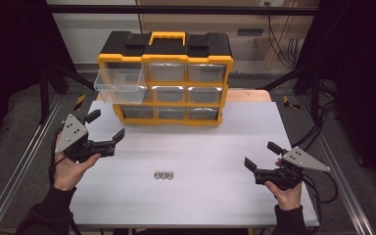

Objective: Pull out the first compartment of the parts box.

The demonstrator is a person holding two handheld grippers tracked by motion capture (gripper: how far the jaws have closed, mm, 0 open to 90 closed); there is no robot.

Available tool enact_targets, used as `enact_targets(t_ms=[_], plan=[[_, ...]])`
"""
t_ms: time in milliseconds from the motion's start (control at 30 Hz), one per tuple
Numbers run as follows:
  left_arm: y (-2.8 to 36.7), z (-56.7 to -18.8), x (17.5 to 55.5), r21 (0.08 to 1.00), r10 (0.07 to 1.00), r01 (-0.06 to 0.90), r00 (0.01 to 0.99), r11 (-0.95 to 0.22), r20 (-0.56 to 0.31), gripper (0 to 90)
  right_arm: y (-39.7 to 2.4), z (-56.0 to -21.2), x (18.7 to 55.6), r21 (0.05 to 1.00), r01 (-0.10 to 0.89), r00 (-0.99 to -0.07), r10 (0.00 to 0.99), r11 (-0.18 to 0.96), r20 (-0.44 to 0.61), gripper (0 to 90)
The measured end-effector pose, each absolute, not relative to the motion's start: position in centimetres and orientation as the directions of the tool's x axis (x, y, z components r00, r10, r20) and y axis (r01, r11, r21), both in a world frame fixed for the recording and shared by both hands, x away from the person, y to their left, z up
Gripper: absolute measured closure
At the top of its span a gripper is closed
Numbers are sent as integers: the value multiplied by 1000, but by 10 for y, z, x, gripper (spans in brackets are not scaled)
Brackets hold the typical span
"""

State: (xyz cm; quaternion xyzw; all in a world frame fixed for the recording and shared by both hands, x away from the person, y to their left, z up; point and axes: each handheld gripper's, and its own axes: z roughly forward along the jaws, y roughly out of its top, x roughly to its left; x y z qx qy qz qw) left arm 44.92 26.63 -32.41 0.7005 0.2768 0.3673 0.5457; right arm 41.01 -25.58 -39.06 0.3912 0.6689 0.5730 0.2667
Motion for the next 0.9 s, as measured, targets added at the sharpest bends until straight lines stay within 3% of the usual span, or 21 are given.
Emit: enact_targets(t_ms=[567,900], plan=[[265,-364,447,977,768,53,628,-205,127,55,-255,-392,410,974,222,-552,829,48,85,5],[258,-388,447,969,748,148,662,-198,52,55,-255,-391,410,974,224,-545,833,33,97,5]])
